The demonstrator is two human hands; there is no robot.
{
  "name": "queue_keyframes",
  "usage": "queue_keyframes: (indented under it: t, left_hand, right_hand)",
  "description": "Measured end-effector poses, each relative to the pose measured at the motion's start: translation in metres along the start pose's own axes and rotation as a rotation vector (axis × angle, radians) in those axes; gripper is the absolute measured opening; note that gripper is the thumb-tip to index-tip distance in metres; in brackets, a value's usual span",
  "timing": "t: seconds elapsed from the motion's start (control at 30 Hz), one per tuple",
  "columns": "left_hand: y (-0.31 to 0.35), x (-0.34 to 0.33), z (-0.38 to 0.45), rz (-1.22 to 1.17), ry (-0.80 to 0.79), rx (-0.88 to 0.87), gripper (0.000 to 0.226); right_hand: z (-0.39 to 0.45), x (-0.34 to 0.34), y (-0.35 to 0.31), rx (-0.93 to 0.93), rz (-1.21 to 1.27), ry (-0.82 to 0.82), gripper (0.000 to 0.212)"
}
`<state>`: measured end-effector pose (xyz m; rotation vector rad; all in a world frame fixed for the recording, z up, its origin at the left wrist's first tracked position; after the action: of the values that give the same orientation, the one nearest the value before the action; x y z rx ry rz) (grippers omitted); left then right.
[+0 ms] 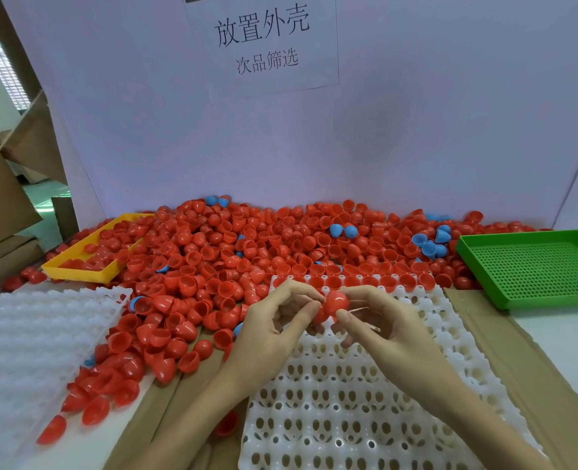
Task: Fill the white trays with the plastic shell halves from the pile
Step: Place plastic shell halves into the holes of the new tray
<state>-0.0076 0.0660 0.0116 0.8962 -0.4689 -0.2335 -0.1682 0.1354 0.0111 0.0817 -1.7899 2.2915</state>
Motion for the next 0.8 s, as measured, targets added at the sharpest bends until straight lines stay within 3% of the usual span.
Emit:
queue_keyframes:
  t: [0.2,0.33,0.7,0.8]
  left_hand:
    - [-0.002,-0.006,0.0,-0.001,-0.084,0.018,0.03]
    - [-0.005,-0.009,-0.001,-0.02,-0.092,0.06,0.025]
    - [-0.012,-0.016,-0.004,0.057,-0.183,0.095,0.027]
    - [-0.012,-0.019,-0.005,0.099,-0.211,0.078,0.023]
  right_hand:
    - [0.001,0.005,0.008,-0.067,0.098,0.052,0.017]
    - [0.0,0.004,0.009,-0.096,0.138,0.029,0.015]
    - [0.0,0.009,0.006,-0.014,-0.188,0.121,0.02]
    - [0.005,0.026,0.008,-0.021,-0.343,0.217,0.023]
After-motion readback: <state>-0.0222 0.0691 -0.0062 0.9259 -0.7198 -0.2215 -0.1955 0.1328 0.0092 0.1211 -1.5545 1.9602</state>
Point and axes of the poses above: each hand's wrist, its own z-axis towards the middle knuckle, its own x-axis out of the back of the hand, y = z × x, the point moved 7 cm from there along z, towards the middle knuckle, and after that the axes turned 4 degrees about -x, right-handed, at the moved point
